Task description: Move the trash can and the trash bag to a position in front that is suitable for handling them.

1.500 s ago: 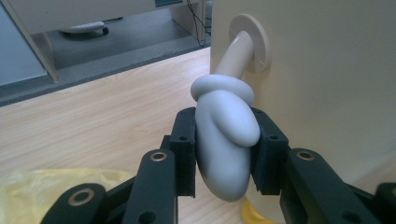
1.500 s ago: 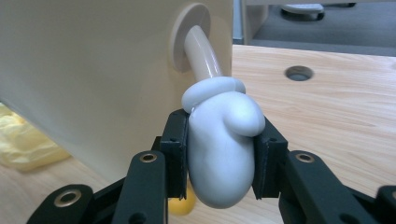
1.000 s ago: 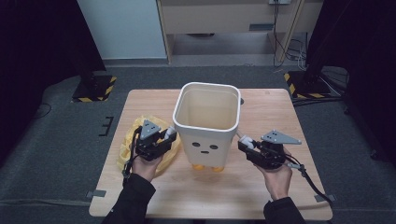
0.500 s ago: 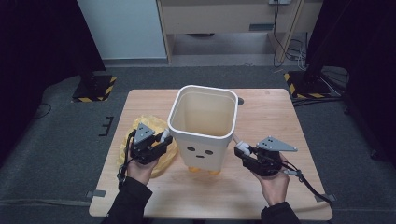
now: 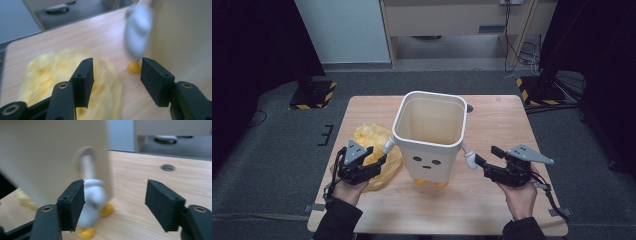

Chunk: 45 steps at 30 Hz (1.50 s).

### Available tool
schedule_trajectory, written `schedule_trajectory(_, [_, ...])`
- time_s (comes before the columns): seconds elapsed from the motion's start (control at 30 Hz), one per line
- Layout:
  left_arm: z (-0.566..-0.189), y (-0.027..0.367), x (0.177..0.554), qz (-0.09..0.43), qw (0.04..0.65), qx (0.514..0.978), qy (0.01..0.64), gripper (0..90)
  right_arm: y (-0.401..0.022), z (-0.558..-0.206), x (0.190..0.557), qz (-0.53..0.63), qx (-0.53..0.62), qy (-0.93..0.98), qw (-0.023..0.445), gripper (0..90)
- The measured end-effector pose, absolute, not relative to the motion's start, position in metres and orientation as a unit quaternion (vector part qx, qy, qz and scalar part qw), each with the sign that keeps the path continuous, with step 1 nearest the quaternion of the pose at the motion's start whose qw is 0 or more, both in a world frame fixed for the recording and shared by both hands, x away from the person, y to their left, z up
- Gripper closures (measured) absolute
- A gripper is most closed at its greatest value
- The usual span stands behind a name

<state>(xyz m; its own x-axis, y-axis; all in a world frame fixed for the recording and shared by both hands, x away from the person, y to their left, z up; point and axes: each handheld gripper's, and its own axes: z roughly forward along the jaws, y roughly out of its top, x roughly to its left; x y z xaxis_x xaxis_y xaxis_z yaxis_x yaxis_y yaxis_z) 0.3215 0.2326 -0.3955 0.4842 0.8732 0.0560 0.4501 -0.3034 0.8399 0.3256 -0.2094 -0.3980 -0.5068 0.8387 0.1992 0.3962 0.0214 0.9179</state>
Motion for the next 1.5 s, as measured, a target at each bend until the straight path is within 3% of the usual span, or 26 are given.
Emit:
schedule_trajectory(0.33, [-0.434, 0.281, 0.318, 0.274, 0.369, 0.749, 0.478, 29.9, -0.268, -0.448, 0.347, 0.519, 0.508, 0.656, 0.205, 16.6])
schedule_trajectory(0.47, [-0.452, 0.293, 0.322, 0.273, 0.367, 0.740, 0.493, 26.0, -0.278, -0.476, 0.361, 0.415, 0.503, 0.722, 0.231, 11.7])
schedule_trajectory(0.77, [-0.476, 0.322, 0.330, 0.282, 0.349, 0.718, 0.532, 20.0, -0.301, -0.519, 0.370, 0.324, 0.562, 0.739, 0.183, 2.9])
schedule_trajectory(0.9, [-0.486, 0.328, 0.334, 0.274, 0.333, 0.724, 0.538, 19.8, -0.295, -0.523, 0.373, 0.297, 0.575, 0.739, 0.187, 2.6])
schedule_trajectory(0.97, [-0.491, 0.332, 0.336, 0.265, 0.327, 0.722, 0.548, 19.4, -0.293, -0.525, 0.376, 0.286, 0.584, 0.741, 0.167, 2.2])
schedule_trajectory(1.23, [-0.500, 0.328, 0.335, 0.243, 0.306, 0.742, 0.544, 20.2, -0.283, -0.530, 0.377, 0.263, 0.560, 0.761, 0.193, 0.7])
schedule_trajectory(1.4, [-0.485, 0.332, 0.328, 0.262, 0.370, 0.696, 0.557, 20.2, -0.281, -0.531, 0.375, 0.271, 0.556, 0.761, 0.194, 0.7])
schedule_trajectory(1.5, [-0.479, 0.334, 0.333, 0.283, 0.379, 0.677, 0.564, 20.3, -0.282, -0.531, 0.376, 0.275, 0.551, 0.763, 0.197, 0.7])
